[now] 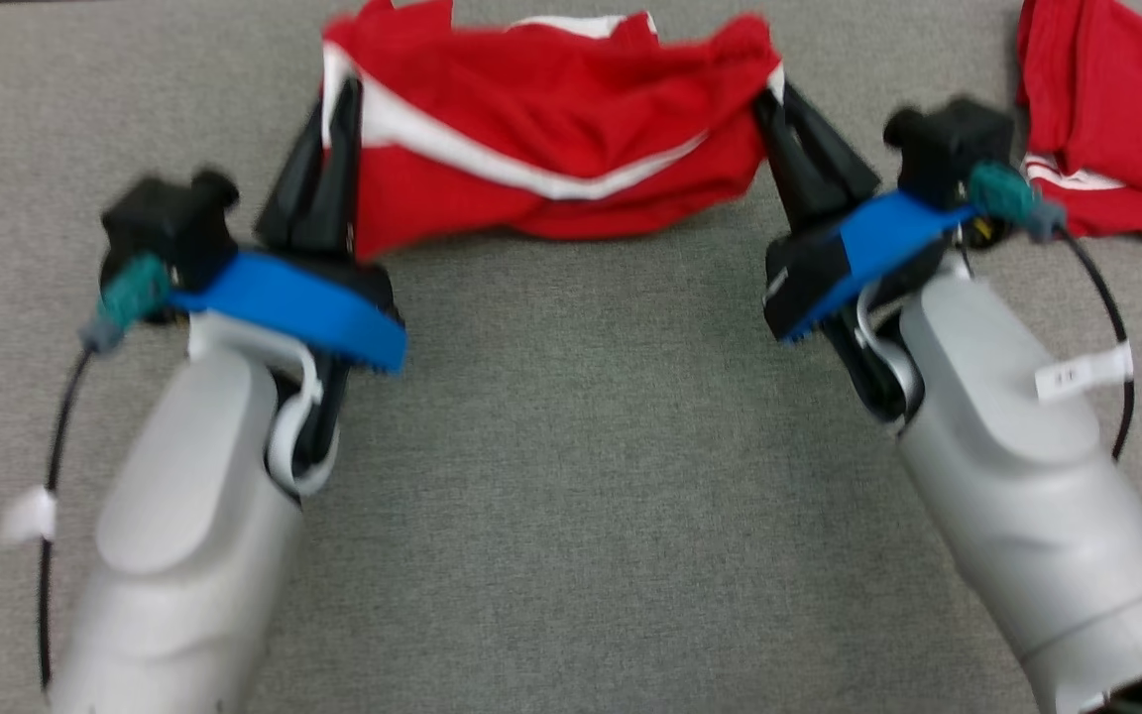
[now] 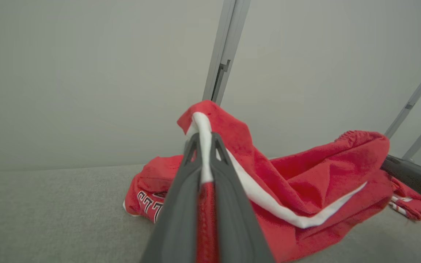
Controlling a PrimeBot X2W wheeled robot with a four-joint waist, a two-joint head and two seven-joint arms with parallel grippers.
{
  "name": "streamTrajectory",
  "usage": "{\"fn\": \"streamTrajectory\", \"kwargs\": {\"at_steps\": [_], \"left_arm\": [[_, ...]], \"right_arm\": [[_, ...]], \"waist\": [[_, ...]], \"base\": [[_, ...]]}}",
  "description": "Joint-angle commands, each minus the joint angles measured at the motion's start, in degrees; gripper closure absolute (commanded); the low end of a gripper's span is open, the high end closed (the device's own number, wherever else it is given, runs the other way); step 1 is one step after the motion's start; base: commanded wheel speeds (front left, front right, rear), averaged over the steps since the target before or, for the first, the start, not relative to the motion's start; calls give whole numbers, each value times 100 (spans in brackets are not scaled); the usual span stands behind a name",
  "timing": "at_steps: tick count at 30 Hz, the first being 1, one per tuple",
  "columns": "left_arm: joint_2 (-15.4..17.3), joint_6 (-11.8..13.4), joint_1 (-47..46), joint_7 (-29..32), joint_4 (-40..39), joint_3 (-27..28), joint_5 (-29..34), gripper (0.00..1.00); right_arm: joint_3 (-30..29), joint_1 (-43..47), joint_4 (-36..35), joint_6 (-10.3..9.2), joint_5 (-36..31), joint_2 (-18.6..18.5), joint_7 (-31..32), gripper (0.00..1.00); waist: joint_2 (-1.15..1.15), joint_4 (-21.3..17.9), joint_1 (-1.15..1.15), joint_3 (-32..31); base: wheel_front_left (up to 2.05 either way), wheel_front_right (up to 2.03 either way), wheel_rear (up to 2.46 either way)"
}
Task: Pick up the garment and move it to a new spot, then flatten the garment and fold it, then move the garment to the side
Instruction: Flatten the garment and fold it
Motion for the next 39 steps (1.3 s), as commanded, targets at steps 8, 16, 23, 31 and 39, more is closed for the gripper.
{"fn": "streamTrajectory", "kwargs": {"at_steps": [8, 16, 23, 31, 39], "left_arm": [[-290, -6, 2209, -25, -830, 356, 409, 100], [-406, -6, 3357, -25, -1209, 578, 571, 100], [-497, -6, 3749, -26, -1189, 728, 729, 100], [-506, -6, 3790, -26, -1628, 1177, 1164, 0], [-463, -6, 4043, -25, -2232, 1876, 1674, 0]], "right_arm": [[-337, 2387, -1144, 1, -84, -212, -19, 100], [-605, 3792, -1828, 1, -194, -91, -19, 100], [-727, 4256, -2015, 1, -275, 15, -19, 58], [-1090, 4352, -2457, 1, -442, -85, -18, 0], [-1633, 4696, -3070, 1, -819, -153, -18, 0]], "waist": [[0, 183, 1, -720], [0, 191, 1, -1113], [0, 178, 1, -1336], [0, 164, 1, -1700], [0, 210, 1, -1976]], "base": [[0, 0, 0], [0, 0, 0], [0, 0, 0], [0, 0, 0], [0, 0, 0]]}}
